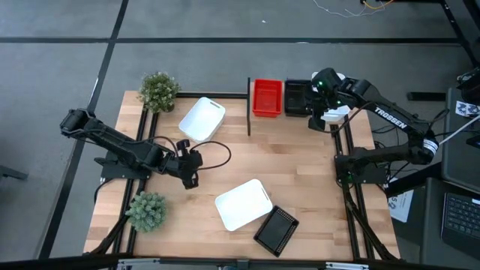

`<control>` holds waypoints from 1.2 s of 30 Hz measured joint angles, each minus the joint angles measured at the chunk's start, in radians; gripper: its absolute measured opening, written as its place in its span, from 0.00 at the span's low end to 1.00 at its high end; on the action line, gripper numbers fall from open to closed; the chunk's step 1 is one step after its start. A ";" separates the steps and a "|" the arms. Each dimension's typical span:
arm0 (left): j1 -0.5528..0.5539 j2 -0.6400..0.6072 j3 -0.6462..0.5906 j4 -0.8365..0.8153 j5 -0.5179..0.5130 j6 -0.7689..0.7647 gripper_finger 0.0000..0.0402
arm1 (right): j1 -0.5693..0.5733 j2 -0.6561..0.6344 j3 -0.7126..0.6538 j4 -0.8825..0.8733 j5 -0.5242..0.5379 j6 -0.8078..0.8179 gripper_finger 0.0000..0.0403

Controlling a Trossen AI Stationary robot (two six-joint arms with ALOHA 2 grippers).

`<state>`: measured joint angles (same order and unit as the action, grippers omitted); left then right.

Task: Stack baskets on shelf by color
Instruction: Stack the left black bin on the top of the black bin on the shelf, then stack the black bin on the top of the black bins on the shelf

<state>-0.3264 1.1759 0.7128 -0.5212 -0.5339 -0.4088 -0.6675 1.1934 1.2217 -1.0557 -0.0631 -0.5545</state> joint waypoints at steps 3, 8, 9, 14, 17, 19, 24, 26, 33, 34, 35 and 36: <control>0.000 0.000 0.000 0.003 0.000 0.000 0.00 | 0.001 0.000 0.000 0.000 0.001 0.000 0.18; 0.000 0.000 0.000 0.003 0.002 0.000 0.00 | 0.001 0.000 0.005 0.006 -0.038 0.025 0.25; 0.000 0.000 0.000 0.003 0.002 -0.001 0.00 | 0.002 0.000 0.009 0.017 -0.067 0.042 0.26; 0.000 0.000 0.000 0.003 0.003 -0.002 0.00 | 0.025 0.000 0.041 -0.012 -0.122 0.080 0.27; 0.000 0.000 0.000 0.003 0.003 -0.002 0.00 | 0.042 -0.002 0.050 -0.018 -0.093 0.106 0.27; 0.000 0.000 0.000 0.003 0.003 -0.001 0.00 | 0.050 -0.002 0.050 -0.007 -0.062 0.108 0.27; 0.000 0.000 0.000 0.003 0.004 -0.001 0.00 | 0.071 -0.002 0.050 0.002 -0.048 0.167 0.27; 0.000 0.000 0.000 0.003 0.003 -0.001 0.00 | 0.084 -0.002 0.050 -0.009 -0.117 0.254 0.27; 0.000 0.000 0.000 0.003 0.002 0.000 0.00 | 0.212 -0.007 0.019 -0.094 -0.566 0.519 0.27; 0.000 0.000 0.000 0.003 0.001 0.000 0.00 | 0.246 -0.008 0.004 -0.089 -0.583 0.526 0.27; 0.000 0.000 0.000 0.003 0.001 0.000 0.00 | 0.282 -0.008 -0.013 -0.079 -0.590 0.532 0.27; 0.000 0.000 0.000 0.003 0.001 0.000 0.00 | 0.323 -0.008 -0.035 -0.064 -0.589 0.555 0.27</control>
<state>-0.3264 1.1759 0.7128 -0.5182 -0.5327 -0.4084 -0.3445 1.1854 1.1869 -1.1199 -0.6523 0.0010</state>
